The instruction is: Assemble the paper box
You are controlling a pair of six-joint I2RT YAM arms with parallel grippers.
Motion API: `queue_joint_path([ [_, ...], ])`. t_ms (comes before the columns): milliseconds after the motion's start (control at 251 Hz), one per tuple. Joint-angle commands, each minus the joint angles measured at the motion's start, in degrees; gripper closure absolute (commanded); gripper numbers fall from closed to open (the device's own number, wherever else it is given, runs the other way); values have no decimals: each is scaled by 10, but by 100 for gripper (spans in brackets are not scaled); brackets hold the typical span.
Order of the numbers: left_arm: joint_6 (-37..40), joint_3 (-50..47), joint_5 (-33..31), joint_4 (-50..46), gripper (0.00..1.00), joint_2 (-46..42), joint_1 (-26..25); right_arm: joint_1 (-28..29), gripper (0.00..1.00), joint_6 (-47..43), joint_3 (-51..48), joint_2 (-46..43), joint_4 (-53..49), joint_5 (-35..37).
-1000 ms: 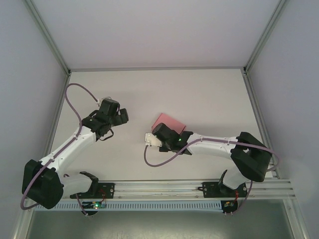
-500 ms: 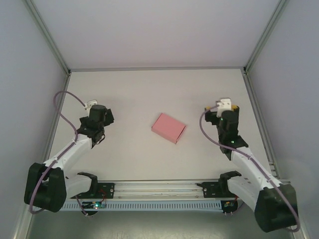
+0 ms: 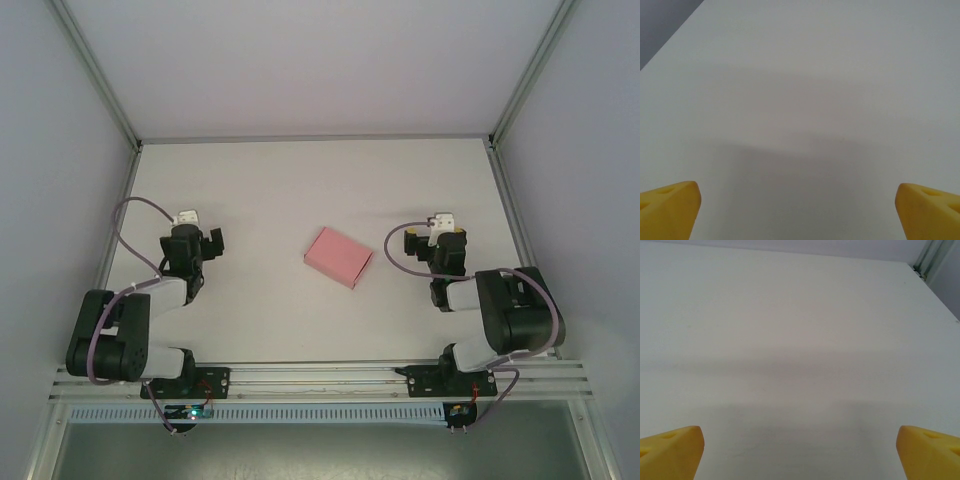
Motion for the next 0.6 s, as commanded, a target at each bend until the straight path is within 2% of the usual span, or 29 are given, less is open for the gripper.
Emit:
queue_joint_path([
  [0, 26, -16, 70, 176, 0, 58, 17, -16, 2, 12, 17, -3, 72, -48],
  [56, 32, -40, 71, 323, 0, 134, 19, -16, 2, 14, 22, -1, 65, -51],
  [116, 33, -21, 104, 182, 0, 76, 21, -19, 2, 17, 25, 0, 61, -51],
  [184, 37, -11, 90, 234, 0, 116, 20, -18, 2, 16, 25, -1, 59, -47],
  [247, 33, 2, 95, 163, 0, 94, 20, -18, 2, 18, 26, -1, 58, -45],
  [303, 39, -5, 91, 204, 0, 106, 16, -19, 2, 20, 26, 0, 57, -40],
  [379, 38, 0, 91, 175, 0, 98, 16, -19, 2, 20, 26, -2, 57, -41],
  [595, 38, -1, 91, 179, 0, 98, 16, -19, 2, 19, 25, -3, 57, -40],
])
